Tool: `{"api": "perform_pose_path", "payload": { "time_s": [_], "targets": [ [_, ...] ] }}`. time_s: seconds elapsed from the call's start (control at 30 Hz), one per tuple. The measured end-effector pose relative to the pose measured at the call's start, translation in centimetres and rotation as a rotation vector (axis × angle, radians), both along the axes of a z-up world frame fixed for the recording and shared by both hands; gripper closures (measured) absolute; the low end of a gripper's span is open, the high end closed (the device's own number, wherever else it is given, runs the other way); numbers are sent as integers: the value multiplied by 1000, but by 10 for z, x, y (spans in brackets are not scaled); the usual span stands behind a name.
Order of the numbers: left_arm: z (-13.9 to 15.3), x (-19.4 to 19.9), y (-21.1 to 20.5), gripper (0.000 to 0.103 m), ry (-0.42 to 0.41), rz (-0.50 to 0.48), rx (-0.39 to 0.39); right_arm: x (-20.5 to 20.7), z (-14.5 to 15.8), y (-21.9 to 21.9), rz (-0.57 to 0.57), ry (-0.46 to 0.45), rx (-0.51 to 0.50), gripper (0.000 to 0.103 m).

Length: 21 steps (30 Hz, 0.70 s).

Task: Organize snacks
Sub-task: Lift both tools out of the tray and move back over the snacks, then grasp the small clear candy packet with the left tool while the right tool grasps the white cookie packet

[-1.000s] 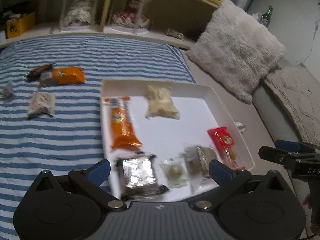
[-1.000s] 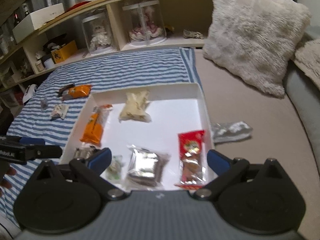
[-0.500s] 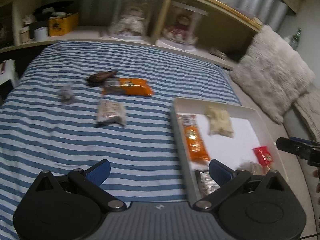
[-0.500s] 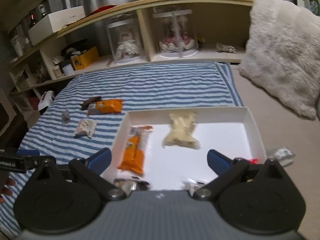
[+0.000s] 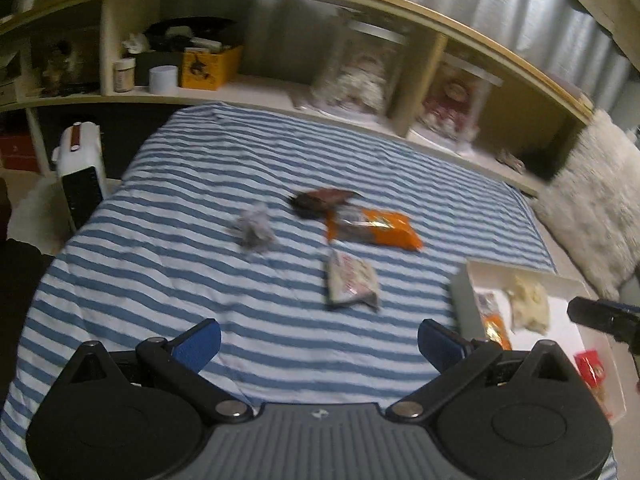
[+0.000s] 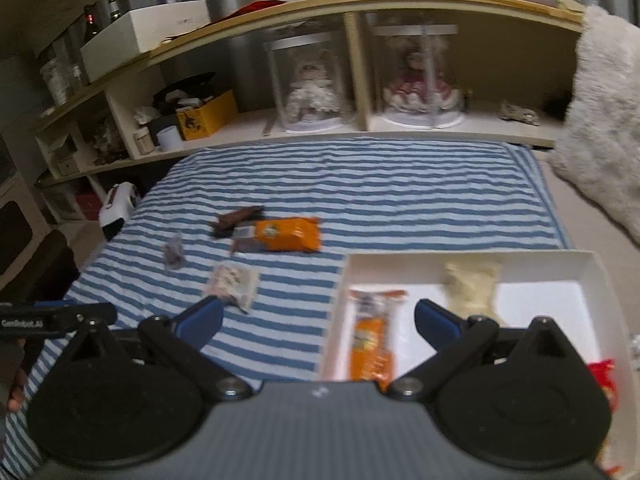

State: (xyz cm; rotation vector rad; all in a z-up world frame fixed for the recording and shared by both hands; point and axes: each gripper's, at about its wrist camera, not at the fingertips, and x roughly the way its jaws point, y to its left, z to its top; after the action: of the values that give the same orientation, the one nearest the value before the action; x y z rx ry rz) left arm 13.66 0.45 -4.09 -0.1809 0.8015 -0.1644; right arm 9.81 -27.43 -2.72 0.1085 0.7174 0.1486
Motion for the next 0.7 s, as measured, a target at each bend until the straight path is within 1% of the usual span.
{"api": "perform_pose_path", "payload": {
  "time_s": [0.1,0.23,0.33,0.4,0.5,0.57,0.63,0.7],
  "targets": [
    [0,13,13,0,-19,15,-2,17,-7,22,8,-4,20,0],
    [-3,32,25,0,-53,43,-1,44,-19,47,14,14,65,0],
    [-9,48,28,0,-80,65,23,66,-31,63,8,31,116,0],
    [-14,61,30,0,-71,68,23,78,-40,69,-5,36,155,0],
    [-24,79,37,0,-52,79,-32,98,-57,77,-22,42,184,0],
    [-33,91,43,0,-36,97,-79,109,-68,81,-28,51,192,0],
    [-43,104,49,0,-10,128,-124,119,-79,84,-30,66,223,1],
    [-53,116,53,5,13,157,-167,126,-88,87,-30,73,252,2]
  ]
}}
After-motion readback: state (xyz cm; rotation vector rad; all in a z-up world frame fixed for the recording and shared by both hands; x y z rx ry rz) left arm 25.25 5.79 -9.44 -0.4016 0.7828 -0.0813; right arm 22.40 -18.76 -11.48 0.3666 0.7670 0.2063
